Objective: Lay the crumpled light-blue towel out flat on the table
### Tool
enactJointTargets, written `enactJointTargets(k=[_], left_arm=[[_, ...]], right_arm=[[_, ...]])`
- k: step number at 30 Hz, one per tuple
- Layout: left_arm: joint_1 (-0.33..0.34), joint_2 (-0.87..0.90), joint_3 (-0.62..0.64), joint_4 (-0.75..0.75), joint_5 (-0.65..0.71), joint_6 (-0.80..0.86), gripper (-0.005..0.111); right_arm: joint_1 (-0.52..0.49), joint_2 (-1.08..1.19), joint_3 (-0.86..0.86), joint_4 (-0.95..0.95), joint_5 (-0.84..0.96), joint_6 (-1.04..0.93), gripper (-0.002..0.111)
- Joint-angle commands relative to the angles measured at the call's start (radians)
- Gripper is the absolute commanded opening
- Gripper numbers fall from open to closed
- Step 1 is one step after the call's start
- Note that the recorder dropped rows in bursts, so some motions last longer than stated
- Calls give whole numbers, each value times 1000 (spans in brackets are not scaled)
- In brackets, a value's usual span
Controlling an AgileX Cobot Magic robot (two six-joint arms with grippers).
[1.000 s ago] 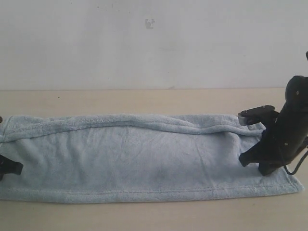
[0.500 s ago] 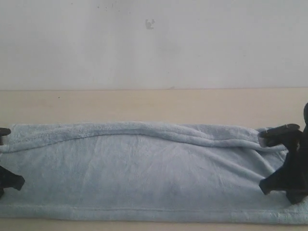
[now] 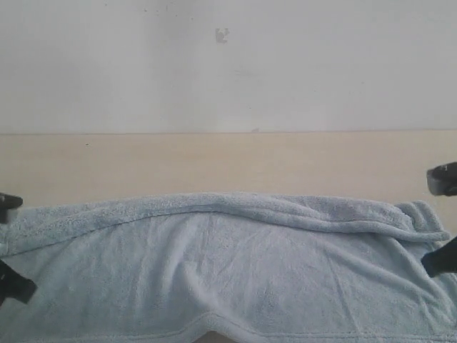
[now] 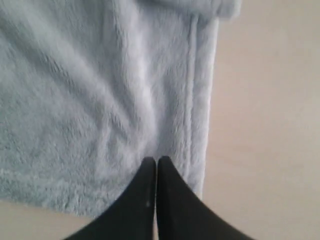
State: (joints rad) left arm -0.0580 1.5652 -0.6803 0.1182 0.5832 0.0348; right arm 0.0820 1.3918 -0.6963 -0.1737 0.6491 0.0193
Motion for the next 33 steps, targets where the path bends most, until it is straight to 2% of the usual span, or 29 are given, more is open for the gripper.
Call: enactJointTargets(k=[1,2,4,6,14,19,23,29,30,33], left_arm=[[32,-152,-9,282,-19,-234,4],[48,-165,-9,348,-9,-296,4],[71,-175,-11,381,-2,-364,4],[77,-175,-11,365,-9,-367,4],[77,-173,-11,341,-37,-362,4],[77,-173,-11,341,-67,-362,4],[77,-173,-11,334,-99,-362,4],[77,-173,-11,314,-128,-362,4],[77,-173,-11,311,-128,-362,4],[77,-173,-11,309,-117,-362,4]], right_arm=[[-2,-42,-16,-28,-85,-73,17],[-2,-30,-33,-33,-97,-67,26],[-2,5,-75,-38,-103,-42,42],[-2,59,-128,-43,-85,-19,51],[-6,292,-274,-76,-81,23,51],[-97,330,-282,2,-161,115,51],[-200,366,-282,205,-141,-73,51],[-307,431,-282,778,-90,-557,51],[-313,437,-282,840,-85,-605,51],[-320,469,-282,872,-80,-623,51]])
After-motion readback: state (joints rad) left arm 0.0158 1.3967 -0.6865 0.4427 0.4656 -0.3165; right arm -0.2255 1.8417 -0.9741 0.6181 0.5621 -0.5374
